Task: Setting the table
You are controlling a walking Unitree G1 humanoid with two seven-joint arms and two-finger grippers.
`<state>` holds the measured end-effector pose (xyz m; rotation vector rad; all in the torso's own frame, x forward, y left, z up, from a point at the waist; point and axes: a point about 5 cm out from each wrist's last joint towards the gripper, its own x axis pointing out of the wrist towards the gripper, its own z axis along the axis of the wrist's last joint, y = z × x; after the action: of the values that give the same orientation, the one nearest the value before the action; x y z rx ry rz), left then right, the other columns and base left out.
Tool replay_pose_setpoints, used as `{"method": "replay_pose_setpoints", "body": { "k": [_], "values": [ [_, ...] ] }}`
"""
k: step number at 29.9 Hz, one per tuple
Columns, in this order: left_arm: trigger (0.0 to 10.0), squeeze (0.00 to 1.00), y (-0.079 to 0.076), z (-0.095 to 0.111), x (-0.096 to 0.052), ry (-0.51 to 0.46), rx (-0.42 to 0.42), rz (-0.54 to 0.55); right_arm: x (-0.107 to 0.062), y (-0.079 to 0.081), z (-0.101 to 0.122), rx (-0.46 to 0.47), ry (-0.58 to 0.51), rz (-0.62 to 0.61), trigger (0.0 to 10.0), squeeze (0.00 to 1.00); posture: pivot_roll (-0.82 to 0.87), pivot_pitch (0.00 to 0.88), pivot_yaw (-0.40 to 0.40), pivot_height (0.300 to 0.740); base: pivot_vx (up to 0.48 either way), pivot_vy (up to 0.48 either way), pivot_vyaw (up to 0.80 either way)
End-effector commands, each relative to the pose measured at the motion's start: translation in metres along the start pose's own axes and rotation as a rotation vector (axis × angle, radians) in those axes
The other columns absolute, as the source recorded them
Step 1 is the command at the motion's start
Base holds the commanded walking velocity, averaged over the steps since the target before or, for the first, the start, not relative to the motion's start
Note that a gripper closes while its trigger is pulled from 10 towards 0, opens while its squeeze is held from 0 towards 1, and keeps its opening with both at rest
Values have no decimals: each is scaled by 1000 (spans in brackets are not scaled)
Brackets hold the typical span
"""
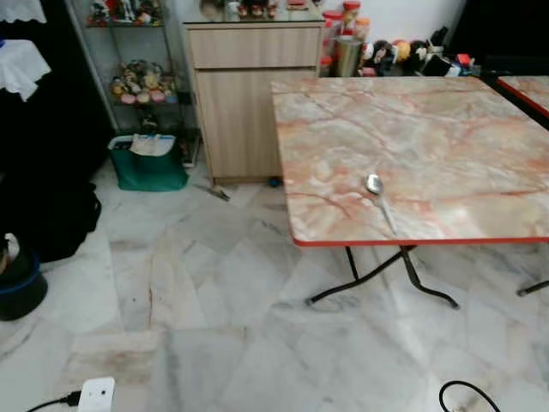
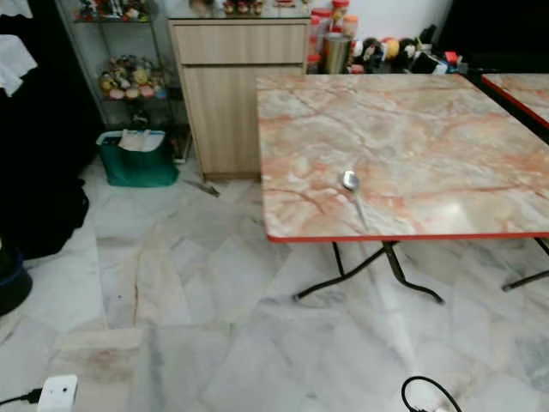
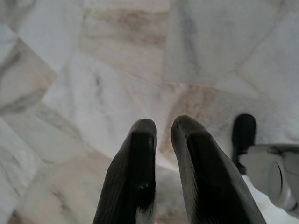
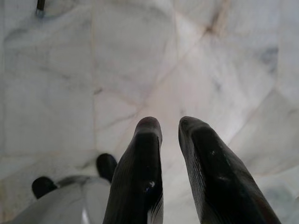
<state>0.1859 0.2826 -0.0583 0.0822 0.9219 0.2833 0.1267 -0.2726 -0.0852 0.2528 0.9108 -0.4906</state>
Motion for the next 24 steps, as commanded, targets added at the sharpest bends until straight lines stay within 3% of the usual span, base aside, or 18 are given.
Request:
{"method": "replay_pose_setpoints", "body": {
  "k": [1, 12, 16, 24],
  "values": [
    [10000, 0, -3, -3, 0, 4, -4, -7, -1, -7, -2, 8, -1, -20, 10000, 0, 44, 92, -8, 740, 0, 0, 0],
    [10000, 0, -3, -2, 0, 6, -9, -6, -1, -6, 0, 9, -8, -16, 10000, 0, 46, 89, -10, 740, 0, 0, 0],
    [10000, 0, -3, -2, 0, 7, -6, -6, -1, -6, 1, -20, -9, -9, 10000, 0, 44, 90, -10, 740, 264, 0, 109],
    [10000, 0, -3, -3, 0, 9, -4, -8, -1, -7, -1, 6, -6, -21, 10000, 0, 44, 86, -12, 740, 277, 0, 252]
  ]
}}
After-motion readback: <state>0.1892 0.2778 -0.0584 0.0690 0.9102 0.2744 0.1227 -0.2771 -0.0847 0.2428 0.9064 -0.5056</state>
